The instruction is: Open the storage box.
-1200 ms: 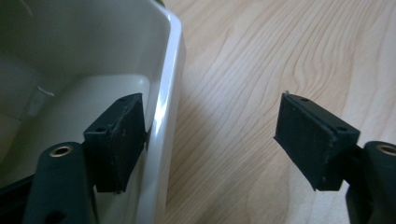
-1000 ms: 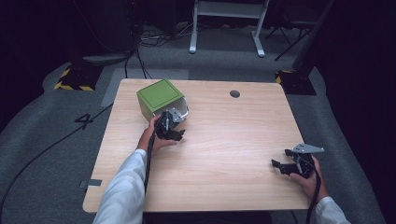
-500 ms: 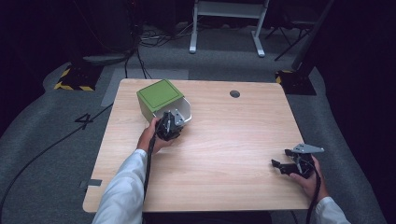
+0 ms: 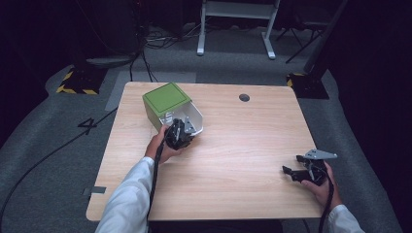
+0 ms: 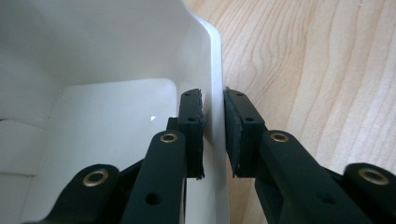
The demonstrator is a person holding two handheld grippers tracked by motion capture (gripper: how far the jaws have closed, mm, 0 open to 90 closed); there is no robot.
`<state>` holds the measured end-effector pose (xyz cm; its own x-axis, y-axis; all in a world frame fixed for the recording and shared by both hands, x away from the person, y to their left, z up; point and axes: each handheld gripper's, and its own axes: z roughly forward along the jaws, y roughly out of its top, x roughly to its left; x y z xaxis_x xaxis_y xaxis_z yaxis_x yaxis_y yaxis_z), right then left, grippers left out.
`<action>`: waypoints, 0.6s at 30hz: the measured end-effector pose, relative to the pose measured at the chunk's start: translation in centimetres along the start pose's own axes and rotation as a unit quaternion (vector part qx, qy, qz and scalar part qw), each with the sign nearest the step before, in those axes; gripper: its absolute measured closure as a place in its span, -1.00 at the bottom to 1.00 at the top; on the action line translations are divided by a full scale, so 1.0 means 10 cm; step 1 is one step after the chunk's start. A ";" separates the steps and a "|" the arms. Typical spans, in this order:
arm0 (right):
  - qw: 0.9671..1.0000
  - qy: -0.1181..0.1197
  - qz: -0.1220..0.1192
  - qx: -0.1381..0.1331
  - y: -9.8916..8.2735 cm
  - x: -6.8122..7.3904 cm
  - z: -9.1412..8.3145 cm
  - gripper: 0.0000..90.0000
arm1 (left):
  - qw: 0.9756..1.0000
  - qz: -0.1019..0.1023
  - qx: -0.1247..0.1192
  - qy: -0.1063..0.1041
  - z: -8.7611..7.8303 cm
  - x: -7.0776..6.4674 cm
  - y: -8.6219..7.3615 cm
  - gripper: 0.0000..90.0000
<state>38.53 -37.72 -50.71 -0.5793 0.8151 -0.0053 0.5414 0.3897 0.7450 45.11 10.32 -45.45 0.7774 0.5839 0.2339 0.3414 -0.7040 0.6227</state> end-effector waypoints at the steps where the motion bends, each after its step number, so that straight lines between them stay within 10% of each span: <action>1: 1.000 0.000 0.000 0.000 0.00 0.00 0.00 -0.64 | 1.000 -0.004 0.000 -0.003 0.00 -0.01 0.00 0.73; 18: 1.000 0.000 0.000 0.000 0.00 0.00 0.00 -0.64 | 0.999 -0.021 -0.009 -0.024 -0.02 -0.20 0.08 0.74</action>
<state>38.52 -37.71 -50.71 -0.5791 0.8152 -0.0045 0.5416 0.3888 0.7453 43.74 8.71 -45.24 0.7876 0.5920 0.1710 0.3647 -0.6715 0.6451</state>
